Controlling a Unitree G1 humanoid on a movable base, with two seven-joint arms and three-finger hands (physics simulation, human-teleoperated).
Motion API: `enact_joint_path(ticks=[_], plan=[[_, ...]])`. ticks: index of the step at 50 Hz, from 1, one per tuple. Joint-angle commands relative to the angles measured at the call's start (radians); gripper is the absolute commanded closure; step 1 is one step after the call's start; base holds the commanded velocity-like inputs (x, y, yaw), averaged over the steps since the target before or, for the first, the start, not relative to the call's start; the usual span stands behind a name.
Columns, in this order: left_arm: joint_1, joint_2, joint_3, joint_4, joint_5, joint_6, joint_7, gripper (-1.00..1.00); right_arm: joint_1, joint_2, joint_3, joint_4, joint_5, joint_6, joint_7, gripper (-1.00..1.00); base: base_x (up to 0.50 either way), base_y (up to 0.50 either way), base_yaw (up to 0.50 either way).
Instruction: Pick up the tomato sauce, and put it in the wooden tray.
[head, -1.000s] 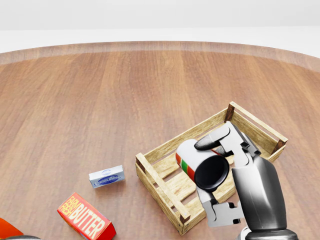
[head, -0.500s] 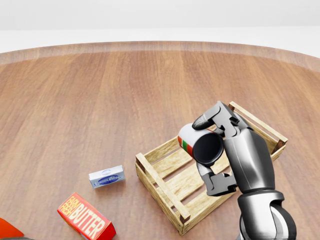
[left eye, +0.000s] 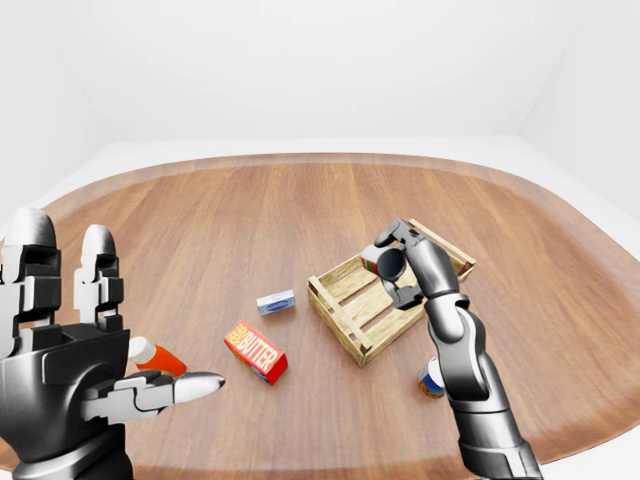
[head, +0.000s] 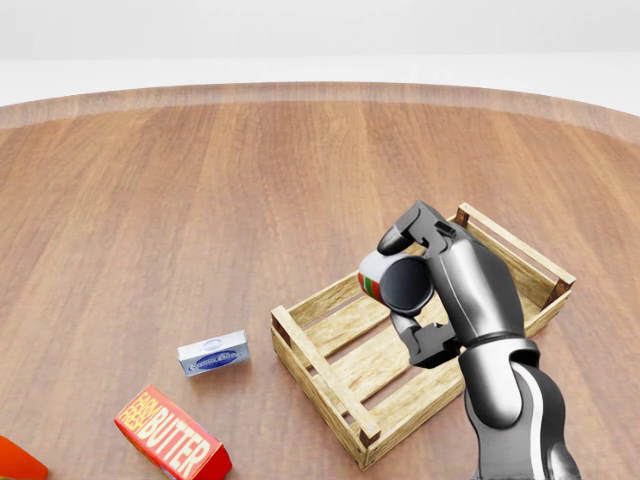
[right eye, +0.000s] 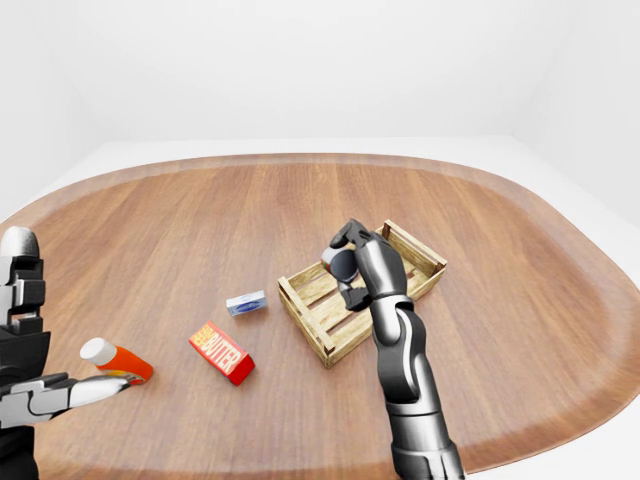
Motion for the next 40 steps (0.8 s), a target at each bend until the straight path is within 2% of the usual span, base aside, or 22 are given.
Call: enact_joint_path(ticks=[1,21,27,35,40], plan=[[-0.002,-0.001,0.009,-0.005,-0.007,0.000,-0.002,-0.98,-0.073,-0.027,-0.031,0.150,-0.007,0.000,-0.032,1.00,0.00,0.00,0.00],[-0.002,-0.002,0.016,-0.008,-0.013,0.000,-0.004,-0.99,-0.138,-0.067,-0.036,0.292,-0.021,0.000,-0.021,1.00,0.00,0.00,0.00],[-0.001,-0.003,0.019,-0.013,-0.018,0.000,-0.006,-0.99,-0.201,-0.085,-0.023,0.383,-0.033,0.000,0.048,1.00,0.00,0.00,0.00],[-0.007,0.000,0.028,-0.009,-0.024,0.000,-0.004,-0.98,-0.261,-0.092,-0.026,0.498,-0.020,0.000,0.058,1.00,0.00,0.00,0.00],[-0.006,0.001,0.024,-0.007,-0.022,0.000,-0.004,-0.99,-0.324,-0.104,-0.021,0.589,0.004,0.000,0.114,1.00,0.00,0.00,0.00]])
